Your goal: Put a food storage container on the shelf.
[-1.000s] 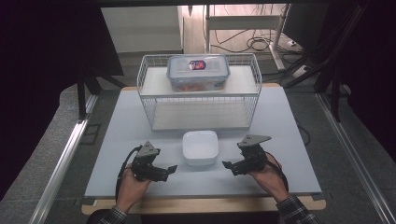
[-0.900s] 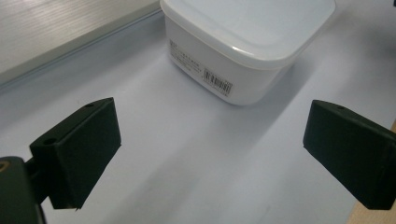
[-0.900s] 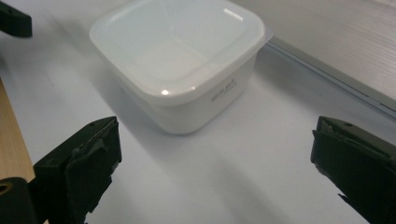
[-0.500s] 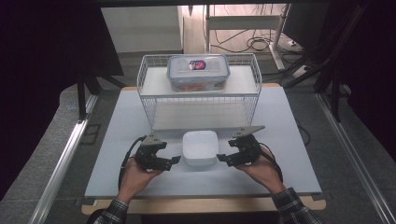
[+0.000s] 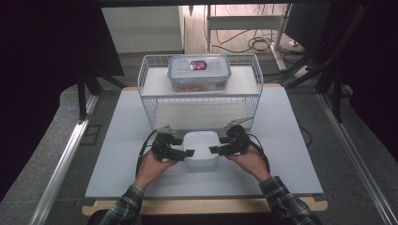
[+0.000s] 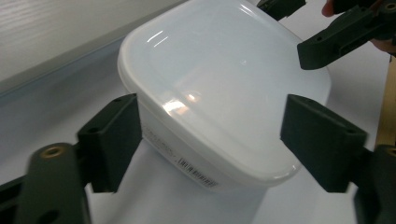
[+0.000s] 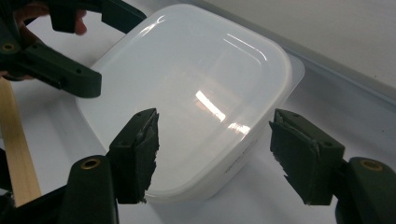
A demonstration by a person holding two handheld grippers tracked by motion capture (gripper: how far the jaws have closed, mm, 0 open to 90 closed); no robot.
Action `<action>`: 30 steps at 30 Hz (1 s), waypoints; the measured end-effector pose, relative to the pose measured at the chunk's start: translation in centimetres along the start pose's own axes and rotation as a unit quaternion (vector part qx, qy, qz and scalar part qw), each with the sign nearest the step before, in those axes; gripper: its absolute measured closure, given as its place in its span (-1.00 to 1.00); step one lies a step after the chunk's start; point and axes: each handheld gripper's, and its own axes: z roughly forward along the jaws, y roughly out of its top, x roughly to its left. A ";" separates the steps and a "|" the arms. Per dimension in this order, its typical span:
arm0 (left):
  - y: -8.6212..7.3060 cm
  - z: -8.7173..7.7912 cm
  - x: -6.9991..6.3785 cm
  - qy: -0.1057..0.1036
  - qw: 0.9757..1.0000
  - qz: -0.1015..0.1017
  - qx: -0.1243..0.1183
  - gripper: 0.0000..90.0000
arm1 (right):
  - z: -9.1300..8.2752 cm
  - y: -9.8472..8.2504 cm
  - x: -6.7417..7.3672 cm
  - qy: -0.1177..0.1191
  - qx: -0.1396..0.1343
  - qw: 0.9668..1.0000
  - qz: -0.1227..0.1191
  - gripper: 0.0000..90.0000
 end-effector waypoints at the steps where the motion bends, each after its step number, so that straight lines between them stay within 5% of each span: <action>1: 0.0 0.0 0.0 0.001 1.000 -0.001 0.000 -0.56 | 0.0 0.0 -0.1 0.002 0.002 1.000 0.002 -0.25; 5: -0.4 -0.3 0.2 -0.011 1.000 -0.021 -0.004 -0.45 | -0.2 -0.2 -0.3 0.014 0.008 1.000 0.020 -0.18; 8: -0.7 -0.4 0.6 -0.039 0.998 -0.049 0.002 -0.35 | -0.4 -0.2 -0.2 0.016 0.013 0.999 0.026 -0.15; 18: -0.6 -0.7 0.2 -0.029 0.999 -0.039 0.003 -0.24 | -0.1 -0.3 -0.7 0.035 0.019 0.997 0.062 -0.13; 22: -0.9 -1.6 0.1 -0.032 0.998 -0.047 0.001 0.10 | -1.1 -0.6 -0.7 0.035 0.009 0.996 0.085 0.27; 26: -1.2 -2.0 -0.2 -0.030 0.998 -0.059 -0.011 0.31 | -1.8 -1.1 -0.9 0.050 0.001 0.992 0.117 0.47; 30: -1.4 -2.8 -0.2 -0.019 0.996 -0.076 -0.052 0.63 | -2.4 -1.2 -0.8 0.048 -0.019 0.991 0.126 0.74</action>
